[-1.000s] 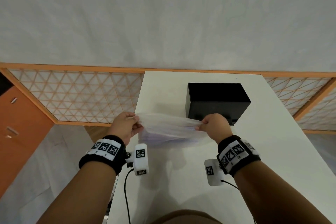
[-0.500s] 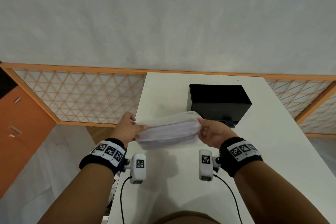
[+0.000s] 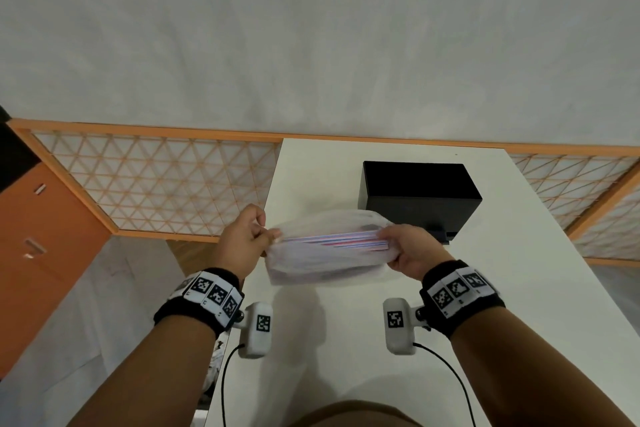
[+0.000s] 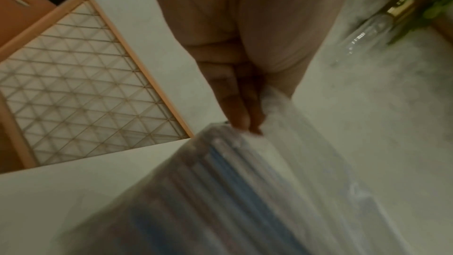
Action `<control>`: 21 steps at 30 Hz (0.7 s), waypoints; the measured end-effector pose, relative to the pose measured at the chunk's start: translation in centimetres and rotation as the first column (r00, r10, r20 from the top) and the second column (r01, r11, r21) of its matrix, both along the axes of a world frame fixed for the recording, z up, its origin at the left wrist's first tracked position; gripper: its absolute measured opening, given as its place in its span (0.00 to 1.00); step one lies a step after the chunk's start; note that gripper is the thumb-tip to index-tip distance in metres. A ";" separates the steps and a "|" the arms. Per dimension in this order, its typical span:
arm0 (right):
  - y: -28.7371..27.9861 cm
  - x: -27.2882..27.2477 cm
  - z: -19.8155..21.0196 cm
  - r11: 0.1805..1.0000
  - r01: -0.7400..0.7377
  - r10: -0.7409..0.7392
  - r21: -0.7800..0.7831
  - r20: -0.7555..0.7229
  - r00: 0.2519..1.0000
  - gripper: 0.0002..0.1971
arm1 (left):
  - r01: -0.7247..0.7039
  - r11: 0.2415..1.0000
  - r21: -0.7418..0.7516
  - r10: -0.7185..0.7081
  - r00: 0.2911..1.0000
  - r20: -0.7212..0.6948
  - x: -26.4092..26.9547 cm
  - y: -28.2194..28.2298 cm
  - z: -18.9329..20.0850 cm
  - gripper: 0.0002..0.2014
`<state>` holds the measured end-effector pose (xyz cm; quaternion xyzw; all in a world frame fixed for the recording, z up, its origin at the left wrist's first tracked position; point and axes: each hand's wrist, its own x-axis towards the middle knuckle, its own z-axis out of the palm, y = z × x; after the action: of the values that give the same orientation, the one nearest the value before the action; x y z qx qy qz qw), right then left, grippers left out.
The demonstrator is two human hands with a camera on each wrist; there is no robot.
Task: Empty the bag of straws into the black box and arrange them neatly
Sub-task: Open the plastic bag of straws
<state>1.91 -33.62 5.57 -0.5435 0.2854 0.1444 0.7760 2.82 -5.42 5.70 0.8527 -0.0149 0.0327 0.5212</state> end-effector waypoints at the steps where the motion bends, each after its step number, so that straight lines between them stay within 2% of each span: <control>1: 0.0 0.1 -0.2 0.994 -0.013 0.015 -0.107 0.021 1.000 0.05 | -0.011 1.000 -0.018 0.011 1.000 -0.021 0.1 0.2 -0.1 0.10; 4: -0.5 0.1 -0.7 0.930 -0.046 0.079 -0.366 0.076 0.994 0.11 | 0.030 1.000 0.004 -0.030 0.994 -0.108 0.2 0.8 -0.3 0.12; 6: -0.6 -0.1 -0.8 0.854 -0.077 0.143 -0.514 0.089 0.986 0.10 | 0.091 0.989 0.113 -0.074 0.986 -0.146 0.2 0.8 -0.2 0.18; 8: -0.5 -0.1 -0.6 0.797 -0.106 0.204 -0.594 0.101 0.974 0.09 | 0.121 0.945 0.305 -0.072 0.983 -0.169 0.3 0.3 0.0 0.19; 10: -0.2 0.0 -0.3 0.780 -0.126 0.246 -0.613 0.116 0.962 0.07 | 0.077 0.839 0.539 0.006 0.989 -0.150 0.2 0.0 0.5 0.15; 12: -0.1 0.2 -0.2 0.803 -0.145 0.269 -0.578 0.134 0.954 0.06 | 0.017 0.739 0.674 0.096 0.987 -0.130 0.1 0.0 0.8 0.14; 15: -0.1 0.1 0.0 0.878 -0.156 0.255 -0.453 0.168 0.952 0.07 | 0.011 0.664 0.747 0.135 0.982 -0.134 0.5 0.4 0.6 0.20; 17: -0.3 0.1 0.0 0.925 -0.144 0.230 -0.352 0.217 0.949 0.14 | 0.048 0.631 0.774 0.105 0.984 -0.147 1.0 0.8 0.7 0.17; 19: -0.5 -0.1 0.3 0.920 -0.169 0.265 -0.352 0.243 0.933 0.17 | 0.082 0.611 0.787 0.059 0.987 -0.149 1.3 1.3 0.8 0.09; 21: -0.8 -0.2 0.7 0.840 -0.219 0.370 -0.496 0.230 0.900 0.16 | 0.104 0.599 0.794 0.012 0.990 -0.139 1.4 1.7 0.4 0.11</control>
<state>1.70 -34.39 6.24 -0.7646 0.0951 0.1029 0.6291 4.17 -3.71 6.12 0.9951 -0.0162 -0.0463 0.0854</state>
